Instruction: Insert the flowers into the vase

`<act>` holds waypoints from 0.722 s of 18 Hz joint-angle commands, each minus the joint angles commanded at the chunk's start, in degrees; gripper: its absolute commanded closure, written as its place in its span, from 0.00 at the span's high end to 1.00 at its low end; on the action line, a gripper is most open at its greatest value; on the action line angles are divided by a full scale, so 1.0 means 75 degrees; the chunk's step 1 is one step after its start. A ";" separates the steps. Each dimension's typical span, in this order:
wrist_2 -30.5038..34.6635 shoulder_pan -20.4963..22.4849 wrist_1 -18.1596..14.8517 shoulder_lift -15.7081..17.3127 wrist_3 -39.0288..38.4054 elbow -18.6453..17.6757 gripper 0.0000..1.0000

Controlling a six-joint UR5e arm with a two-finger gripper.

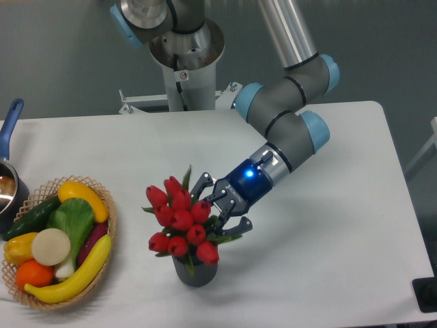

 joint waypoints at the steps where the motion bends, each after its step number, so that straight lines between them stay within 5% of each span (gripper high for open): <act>1: 0.0000 0.0023 0.0000 0.0012 0.0000 -0.0012 1.00; 13: -0.0023 0.0504 0.0023 0.0059 0.0000 -0.0106 1.00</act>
